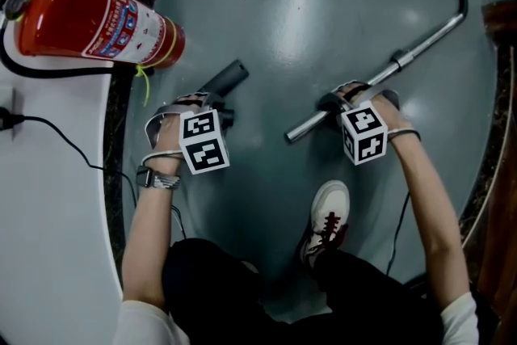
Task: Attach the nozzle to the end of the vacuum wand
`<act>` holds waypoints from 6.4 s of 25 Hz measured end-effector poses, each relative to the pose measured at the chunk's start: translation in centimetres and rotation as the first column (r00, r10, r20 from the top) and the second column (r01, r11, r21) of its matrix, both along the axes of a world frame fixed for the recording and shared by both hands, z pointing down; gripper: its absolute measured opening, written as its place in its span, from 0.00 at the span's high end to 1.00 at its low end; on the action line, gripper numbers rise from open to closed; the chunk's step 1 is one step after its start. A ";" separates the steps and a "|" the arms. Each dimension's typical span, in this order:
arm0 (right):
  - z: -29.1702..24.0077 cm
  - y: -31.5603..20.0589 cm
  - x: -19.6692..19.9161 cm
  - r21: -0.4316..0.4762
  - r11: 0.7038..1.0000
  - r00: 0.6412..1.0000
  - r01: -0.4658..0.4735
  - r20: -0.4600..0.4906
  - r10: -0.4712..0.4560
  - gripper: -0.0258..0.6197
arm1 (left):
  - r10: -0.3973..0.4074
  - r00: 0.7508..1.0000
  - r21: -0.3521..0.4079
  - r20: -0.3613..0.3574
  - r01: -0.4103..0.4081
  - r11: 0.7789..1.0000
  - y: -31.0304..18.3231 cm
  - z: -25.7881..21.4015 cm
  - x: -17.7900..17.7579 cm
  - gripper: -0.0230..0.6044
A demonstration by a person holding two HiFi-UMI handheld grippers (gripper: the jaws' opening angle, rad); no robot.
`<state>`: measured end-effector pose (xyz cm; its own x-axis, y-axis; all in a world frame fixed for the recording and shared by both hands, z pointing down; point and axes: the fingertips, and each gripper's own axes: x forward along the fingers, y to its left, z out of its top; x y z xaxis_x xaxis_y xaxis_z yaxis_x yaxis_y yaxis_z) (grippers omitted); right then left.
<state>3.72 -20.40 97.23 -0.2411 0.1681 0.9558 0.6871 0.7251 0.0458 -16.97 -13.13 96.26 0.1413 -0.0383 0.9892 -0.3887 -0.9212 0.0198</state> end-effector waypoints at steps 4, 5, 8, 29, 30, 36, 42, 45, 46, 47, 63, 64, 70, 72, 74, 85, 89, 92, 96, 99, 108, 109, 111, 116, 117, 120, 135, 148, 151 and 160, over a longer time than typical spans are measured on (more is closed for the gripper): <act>-0.3 0.1 -0.2 -0.011 1.000 1.000 0.014 -0.013 -0.014 0.70 | 0.023 1.000 0.011 -0.006 -0.023 1.000 0.1 0.1 0.1 0.66; -0.4 0.0 -0.2 -0.012 1.000 1.000 0.013 -0.012 -0.013 0.70 | 0.012 1.000 0.018 -0.013 -0.012 1.000 -0.1 0.1 0.2 0.68; -1.1 -0.1 -0.7 -0.007 1.000 1.000 0.002 0.005 -0.002 0.70 | -0.029 0.999 0.028 -0.029 0.030 0.999 -0.3 -0.1 0.3 0.69; -4.4 -2.4 -5.4 0.030 0.998 0.988 -0.063 0.141 0.058 0.71 | -0.305 0.907 0.027 -0.290 0.326 0.945 -1.6 -3.0 5.3 0.69; -4.4 -2.5 -5.6 0.038 0.997 0.987 -0.064 0.147 0.058 0.71 | -0.316 0.899 0.024 -0.302 0.339 0.941 -1.7 -3.2 5.6 0.70; -4.3 -2.7 -6.4 0.067 0.995 0.985 -0.072 0.160 0.061 0.71 | -0.307 0.908 0.031 -0.286 0.329 0.944 -1.6 -3.1 7.1 0.69; -4.4 -2.7 -7.1 0.071 0.995 0.985 -0.071 0.165 0.058 0.71 | -0.323 0.911 0.038 -0.255 0.343 0.939 -1.7 -2.6 7.0 0.69; -4.3 -2.6 -7.3 0.073 0.995 0.985 -0.069 0.164 0.056 0.71 | -0.322 0.910 0.038 -0.261 0.343 0.939 -1.7 -2.5 7.0 0.69; -4.3 -2.6 -7.4 0.074 0.995 0.985 -0.070 0.164 0.057 0.71 | -0.322 0.909 0.038 -0.264 0.343 0.938 -1.7 -2.5 7.0 0.69; -4.2 -2.6 -7.4 0.074 0.995 0.985 -0.071 0.164 0.058 0.71 | -0.323 0.908 0.037 -0.267 0.345 0.938 -1.7 -2.5 7.0 0.69; -3.9 -2.7 -7.7 0.099 0.991 0.984 -0.088 0.165 0.071 0.71 | -0.368 0.874 0.019 -0.316 0.394 0.919 -2.1 -3.1 7.0 0.70; -3.9 -2.7 -7.8 0.099 0.991 0.983 -0.089 0.167 0.072 0.71 | -0.368 0.874 0.015 -0.317 0.392 0.920 -2.0 -3.1 7.0 0.70; -3.7 -2.8 -7.9 0.101 0.989 0.981 -0.104 0.175 0.085 0.71 | -0.398 0.865 -0.004 -0.307 0.417 0.909 -2.0 -2.9 6.9 0.70; -3.8 -2.8 -7.9 0.102 0.989 0.980 -0.108 0.178 0.089 0.71 | -0.426 0.852 -0.026 -0.305 0.440 0.898 -2.0 -2.9 6.9 0.70; -3.9 -2.8 -7.9 0.105 0.988 0.979 -0.112 0.182 0.092 0.71 | -0.449 0.838 -0.036 -0.309 0.462 0.886 -2.1 -3.0 6.9 0.70; -4.1 -2.7 -7.8 0.105 0.988 0.977 -0.113 0.195 0.091 0.71 | -0.482 0.811 -0.057 -0.332 0.493 0.868 -2.3 -3.5 6.9 0.70; -4.1 -2.6 -7.8 0.113 0.988 0.976 -0.108 0.199 0.084 0.71 | -0.492 0.801 -0.073 -0.340 0.499 0.863 -2.3 -3.5 7.0 0.70; -4.1 -2.6 -7.8 0.124 0.987 0.977 -0.099 0.199 0.073 0.71 | -0.487 0.807 -0.077 -0.335 0.492 0.867 -2.4 -3.9 7.1 0.70; -4.1 -2.6 -7.7 0.124 0.987 0.976 -0.098 0.204 0.071 0.71 | -0.492 0.807 -0.066 -0.326 0.499 0.864 -2.5 -3.9 6.8 0.70; -4.2 -2.6 -7.8 0.124 0.988 0.975 -0.097 0.212 0.069 0.71 | -0.488 0.806 -0.058 -0.334 0.500 0.864 -2.6 -3.9 6.8 0.70; -4.2 -2.3 -7.6 0.158 0.985 0.975 -0.061 0.223 0.025 0.72 | -0.498 0.806 -0.092 -0.320 0.497 0.863 -2.4 -3.9 6.9 0.70; -4.2 -2.3 -7.6 0.164 0.985 0.975 -0.056 0.222 0.019 0.72 | -0.494 0.808 -0.091 -0.321 0.493 0.865 -2.4 -3.9 6.9 0.70; -4.1 -2.3 -7.6 0.177 0.983 0.976 -0.044 0.220 0.004 0.72 | -0.482 0.814 -0.086 -0.323 0.482 0.872 -2.4 -3.9 6.9 0.70; -3.8 -2.0 -7.3 0.174 0.984 0.978 -0.035 0.210 -0.002 0.72 | -0.445 0.834 -0.068 -0.326 0.449 0.891 -2.3 -3.7 7.5 0.70; -3.8 -1.9 -7.2 0.173 0.984 0.978 -0.035 0.208 -0.001 0.72 | -0.440 0.835 -0.067 -0.329 0.445 0.893 -2.3 -3.7 7.6 0.70; -3.7 -1.9 -7.2 0.178 0.983 0.977 -0.037 0.212 -0.001 0.72 | -0.443 0.835 -0.064 -0.328 0.448 0.892 -2.3 -3.7 7.7 0.70; -4.1 -2.2 -7.4 0.184 0.981 0.972 -0.054 0.235 0.009 0.72 | -0.510 0.791 -0.086 -0.339 0.513 0.854 -2.7 -4.0 7.7 0.70; -4.2 -1.9 -7.7 0.173 0.983 0.969 -0.059 0.248 0.014 0.72 | -0.507 0.802 -0.069 -0.316 0.514 0.855 -3.2 -3.8 7.7 0.71; -4.1 -1.9 -7.6 0.176 0.983 0.969 -0.054 0.246 0.009 0.72 | -0.515 0.798 -0.078 -0.313 0.518 0.852 -3.2 -3.8 7.9 0.71; -3.6 -2.0 -7.5 0.188 0.981 0.972 -0.036 0.233 -0.009 0.72 | -0.452 0.833 -0.035 -0.319 0.466 0.884 -3.3 -3.0 8.5 0.71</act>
